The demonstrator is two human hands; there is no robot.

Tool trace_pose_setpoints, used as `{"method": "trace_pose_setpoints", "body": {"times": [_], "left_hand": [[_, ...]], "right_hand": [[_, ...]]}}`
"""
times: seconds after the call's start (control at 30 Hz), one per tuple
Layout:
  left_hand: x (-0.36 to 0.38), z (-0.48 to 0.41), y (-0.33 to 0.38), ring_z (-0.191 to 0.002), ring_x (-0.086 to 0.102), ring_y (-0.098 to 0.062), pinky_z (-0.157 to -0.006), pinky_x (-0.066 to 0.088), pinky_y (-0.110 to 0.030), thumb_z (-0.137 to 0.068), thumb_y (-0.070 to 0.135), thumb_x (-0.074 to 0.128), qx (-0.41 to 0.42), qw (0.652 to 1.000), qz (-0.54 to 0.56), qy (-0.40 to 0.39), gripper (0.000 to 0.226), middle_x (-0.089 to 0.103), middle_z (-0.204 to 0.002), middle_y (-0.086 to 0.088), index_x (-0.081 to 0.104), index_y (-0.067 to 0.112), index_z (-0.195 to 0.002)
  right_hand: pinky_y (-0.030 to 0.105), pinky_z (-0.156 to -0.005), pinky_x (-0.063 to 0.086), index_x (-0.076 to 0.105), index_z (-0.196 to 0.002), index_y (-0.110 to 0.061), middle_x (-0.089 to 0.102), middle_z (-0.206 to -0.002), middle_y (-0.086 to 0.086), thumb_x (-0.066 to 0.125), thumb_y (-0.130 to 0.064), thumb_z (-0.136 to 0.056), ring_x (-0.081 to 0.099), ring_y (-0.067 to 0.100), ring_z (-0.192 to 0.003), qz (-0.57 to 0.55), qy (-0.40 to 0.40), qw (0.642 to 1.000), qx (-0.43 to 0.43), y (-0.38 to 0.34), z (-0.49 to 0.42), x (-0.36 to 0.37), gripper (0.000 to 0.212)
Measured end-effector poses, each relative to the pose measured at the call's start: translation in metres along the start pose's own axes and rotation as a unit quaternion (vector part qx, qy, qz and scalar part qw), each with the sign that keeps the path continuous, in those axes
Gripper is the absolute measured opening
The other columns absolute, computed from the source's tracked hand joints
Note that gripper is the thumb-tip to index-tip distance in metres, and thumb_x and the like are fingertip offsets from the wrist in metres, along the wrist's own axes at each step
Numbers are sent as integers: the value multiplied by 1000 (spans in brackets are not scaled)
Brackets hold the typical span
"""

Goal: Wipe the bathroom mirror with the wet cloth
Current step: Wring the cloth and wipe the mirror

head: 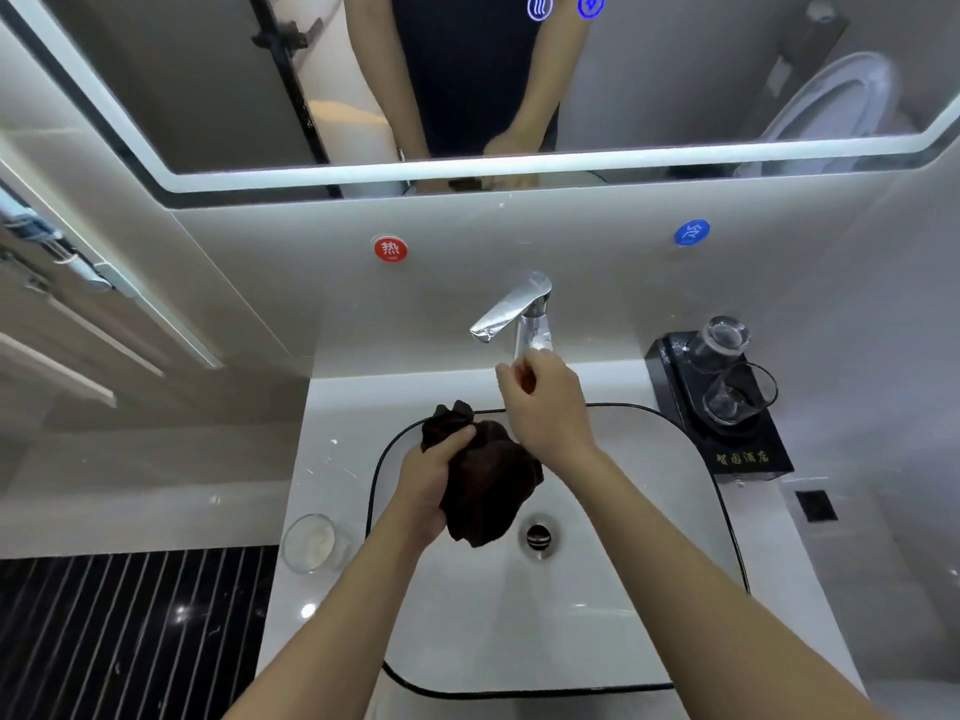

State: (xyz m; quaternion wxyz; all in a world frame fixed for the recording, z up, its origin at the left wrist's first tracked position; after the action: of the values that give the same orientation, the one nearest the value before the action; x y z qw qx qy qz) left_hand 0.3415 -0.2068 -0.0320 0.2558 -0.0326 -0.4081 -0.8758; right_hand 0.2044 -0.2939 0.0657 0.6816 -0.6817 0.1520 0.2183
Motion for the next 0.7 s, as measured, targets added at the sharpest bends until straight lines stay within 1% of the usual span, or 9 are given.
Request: {"method": "trace_pose_setpoints", "body": {"times": [0.07, 0.17, 0.27, 0.37, 0.43, 0.47, 0.53, 0.63, 0.7], "left_hand": [[-5, 13, 15, -106, 72, -39, -98, 56, -51, -92, 20, 71, 34, 998, -50, -6, 26, 75, -112, -22, 74, 3, -111], [-1, 35, 37, -100, 73, -38, -93, 57, -50, -95, 23, 68, 94, 982, -164, -10, 20, 77, -102, -18, 75, 6, -102], [6, 57, 54, -89, 75, -31, -83, 60, -40, -99, 21, 64, 136, 959, -245, -34, 16, 78, -91, -11, 75, 10, -98], [10, 77, 75, -78, 74, -16, -67, 59, -25, -103, 18, 57, 161, 942, -287, -62, 16, 77, -81, 2, 71, 11, -99], [10, 86, 92, -89, 76, -14, -77, 59, -25, -105, 21, 56, 174, 928, -319, -85, 17, 80, -92, 4, 71, 15, -108], [11, 89, 102, -96, 75, -14, -85, 58, -28, -105, 24, 55, 181, 922, -329, -96, 18, 80, -100, 3, 71, 19, -113], [13, 96, 122, -107, 73, -16, -98, 54, -34, -105, 26, 55, 198, 914, -337, -109, 21, 78, -110, 1, 70, 24, -119], [15, 99, 156, -117, 67, -15, -107, 49, -38, -103, 35, 56, 224, 909, -334, -111, 27, 74, -120, 5, 67, 35, -128], [14, 98, 177, -123, 63, -16, -112, 46, -43, -98, 47, 55, 233, 907, -338, -94, 36, 70, -126, 7, 62, 39, -133]], "right_hand": [[22, -63, 37, 51, -72, -13, 51, -75, -3, 62, -18, -95, 48, 10, -69, -13, -14, 1000, -8, 11, 23, 5, 25], [19, -70, 45, 60, -83, -15, 59, -87, -4, 62, -9, -93, 57, 12, -80, -21, -29, 999, -30, 15, 41, 9, 12], [17, -75, 48, 63, -89, -17, 62, -93, -5, 60, -3, -92, 60, 11, -88, -29, -53, 998, -35, 13, 45, 12, 14], [18, -86, 48, 64, -108, -21, 64, -111, -9, 59, -5, -83, 61, 11, -104, -118, -126, 984, 33, 17, 47, 17, 30], [16, -99, 41, 56, -131, -22, 58, -130, -11, 57, -10, -74, 54, 5, -122, -151, -234, 958, 63, 17, 50, 25, 59], [15, -101, 38, 51, -140, -24, 55, -136, -11, 61, -10, -77, 49, 4, -128, -129, -286, 947, 62, 16, 52, 29, 65], [16, -97, 40, 57, -137, -24, 61, -134, -10, 70, -9, -87, 52, 4, -127, -76, -336, 938, 45, 7, 51, 31, 53], [30, -94, 54, 73, -106, -14, 76, -104, -2, 74, -14, -91, 71, 10, -100, -108, -289, 950, 44, -14, 38, 14, 15], [37, -90, 58, 74, -103, -11, 78, -99, 6, 74, -17, -93, 75, 19, -94, -139, -246, 959, 20, -33, 31, -6, 12]]}}
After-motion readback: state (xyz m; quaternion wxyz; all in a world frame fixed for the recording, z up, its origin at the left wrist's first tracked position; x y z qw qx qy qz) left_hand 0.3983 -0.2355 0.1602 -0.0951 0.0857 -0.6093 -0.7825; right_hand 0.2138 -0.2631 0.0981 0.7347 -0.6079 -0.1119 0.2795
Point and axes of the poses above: each hand's wrist, its own z-axis away from the middle knuckle, its own x-axis out of the palm, y = z × x, the point moved 6 cm from there along -z, towards the middle knuckle
